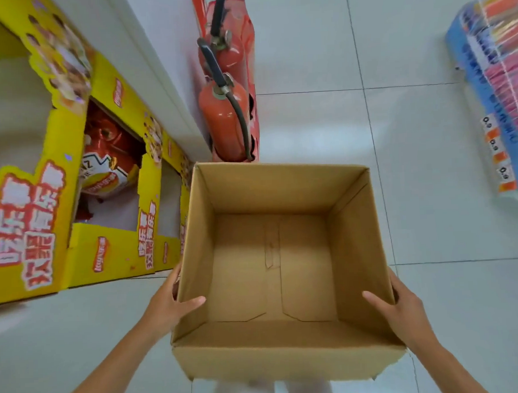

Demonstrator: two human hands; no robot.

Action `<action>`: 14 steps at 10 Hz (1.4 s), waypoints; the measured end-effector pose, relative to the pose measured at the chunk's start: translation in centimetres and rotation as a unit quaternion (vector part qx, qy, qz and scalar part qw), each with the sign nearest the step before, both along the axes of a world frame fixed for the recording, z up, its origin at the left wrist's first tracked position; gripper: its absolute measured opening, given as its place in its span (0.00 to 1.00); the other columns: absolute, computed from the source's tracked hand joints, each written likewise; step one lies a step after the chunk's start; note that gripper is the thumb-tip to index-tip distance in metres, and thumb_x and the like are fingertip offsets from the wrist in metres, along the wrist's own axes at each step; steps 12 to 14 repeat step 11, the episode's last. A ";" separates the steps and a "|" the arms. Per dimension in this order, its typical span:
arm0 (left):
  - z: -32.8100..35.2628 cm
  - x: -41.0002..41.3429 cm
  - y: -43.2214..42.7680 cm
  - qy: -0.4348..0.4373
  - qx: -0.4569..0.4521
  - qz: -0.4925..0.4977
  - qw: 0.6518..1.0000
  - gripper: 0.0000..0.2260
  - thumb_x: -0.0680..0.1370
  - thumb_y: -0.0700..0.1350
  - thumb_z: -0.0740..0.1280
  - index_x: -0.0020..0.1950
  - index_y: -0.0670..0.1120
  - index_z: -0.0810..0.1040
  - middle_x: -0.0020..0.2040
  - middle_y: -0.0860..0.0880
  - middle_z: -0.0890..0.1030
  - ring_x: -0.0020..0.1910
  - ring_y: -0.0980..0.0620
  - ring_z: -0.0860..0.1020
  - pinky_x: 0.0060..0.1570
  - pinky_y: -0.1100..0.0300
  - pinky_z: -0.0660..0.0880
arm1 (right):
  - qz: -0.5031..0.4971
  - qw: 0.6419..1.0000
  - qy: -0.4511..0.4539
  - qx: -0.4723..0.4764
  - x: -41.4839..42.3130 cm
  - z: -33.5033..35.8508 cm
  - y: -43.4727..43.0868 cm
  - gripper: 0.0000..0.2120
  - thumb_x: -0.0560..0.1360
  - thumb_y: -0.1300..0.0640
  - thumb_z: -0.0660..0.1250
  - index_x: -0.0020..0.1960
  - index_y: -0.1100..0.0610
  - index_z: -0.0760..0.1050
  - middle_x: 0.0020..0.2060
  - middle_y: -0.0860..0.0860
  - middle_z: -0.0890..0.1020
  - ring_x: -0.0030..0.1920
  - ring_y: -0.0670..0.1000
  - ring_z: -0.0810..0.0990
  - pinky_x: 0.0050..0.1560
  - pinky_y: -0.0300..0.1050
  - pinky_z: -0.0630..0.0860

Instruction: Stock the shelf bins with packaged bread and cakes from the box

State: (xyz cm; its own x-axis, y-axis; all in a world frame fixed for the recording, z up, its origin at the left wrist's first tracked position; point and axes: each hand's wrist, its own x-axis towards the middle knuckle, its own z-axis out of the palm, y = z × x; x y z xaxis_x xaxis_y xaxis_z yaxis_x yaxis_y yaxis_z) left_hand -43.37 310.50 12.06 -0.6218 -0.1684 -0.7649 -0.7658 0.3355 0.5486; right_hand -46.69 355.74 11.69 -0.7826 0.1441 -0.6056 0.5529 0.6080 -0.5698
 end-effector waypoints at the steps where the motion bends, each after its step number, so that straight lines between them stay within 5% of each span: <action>1: -3.4 -0.1 -0.2 -0.006 -0.015 0.013 1.000 0.44 0.70 0.48 0.77 0.80 0.56 0.55 0.73 0.52 0.70 0.69 0.48 0.72 0.64 0.51 0.73 | 0.025 1.000 0.015 -0.002 -1.3 -4.0 -0.2 0.32 0.73 0.46 0.72 0.73 0.43 0.65 0.50 0.33 0.76 0.48 0.40 0.76 0.54 0.40 0.74; 4: -11.7 -1.4 -0.4 0.033 -0.059 -0.001 0.998 0.45 0.69 0.53 0.78 0.79 0.57 0.56 0.72 0.52 0.71 0.69 0.46 0.71 0.66 0.45 0.72 | 0.041 0.998 0.055 0.004 -2.6 -12.0 -0.6 0.30 0.73 0.46 0.72 0.73 0.43 0.65 0.51 0.40 0.80 0.48 0.43 0.79 0.46 0.37 0.73; 7: -15.1 -2.2 -1.4 0.051 -0.118 0.012 0.992 0.40 0.72 0.49 0.76 0.78 0.55 0.59 0.69 0.47 0.74 0.65 0.43 0.74 0.61 0.46 0.73 | 0.066 0.995 0.067 0.016 -3.4 -14.4 -1.8 0.35 0.73 0.44 0.71 0.75 0.44 0.59 0.55 0.42 0.78 0.51 0.49 0.79 0.52 0.41 0.76; 9: -14.3 -2.0 -1.5 0.044 -0.146 0.007 0.988 0.43 0.70 0.55 0.77 0.79 0.56 0.57 0.71 0.47 0.72 0.68 0.41 0.73 0.63 0.42 0.74 | 0.055 0.997 0.056 0.015 -3.2 -13.8 -1.9 0.37 0.72 0.42 0.71 0.76 0.45 0.58 0.59 0.44 0.77 0.56 0.51 0.79 0.56 0.43 0.76; 10: -12.3 -1.9 -1.0 0.037 -0.168 0.074 0.982 0.38 0.71 0.56 0.76 0.77 0.51 0.63 0.71 0.44 0.73 0.67 0.41 0.74 0.63 0.45 0.74 | 0.056 0.997 0.036 0.037 -3.4 -12.3 -1.7 0.41 0.72 0.40 0.71 0.78 0.48 0.55 0.71 0.47 0.70 0.69 0.52 0.71 0.69 0.50 0.70; 11: -7.3 -2.0 0.6 0.062 -0.191 0.101 0.974 0.25 0.75 0.50 0.73 0.69 0.45 0.72 0.62 0.41 0.79 0.60 0.43 0.78 0.55 0.52 0.73 | 0.055 0.990 0.069 0.114 -3.0 -7.8 -3.2 0.35 0.75 0.46 0.70 0.76 0.53 0.60 0.72 0.52 0.68 0.72 0.53 0.66 0.70 0.48 0.64; 14: -7.3 -2.0 0.6 0.062 -0.191 0.101 0.974 0.25 0.75 0.50 0.73 0.69 0.45 0.72 0.62 0.41 0.79 0.60 0.43 0.78 0.55 0.52 0.73 | 0.055 0.990 0.069 0.114 -3.0 -7.8 -3.2 0.35 0.75 0.46 0.70 0.76 0.53 0.60 0.72 0.52 0.68 0.72 0.53 0.66 0.70 0.48 0.64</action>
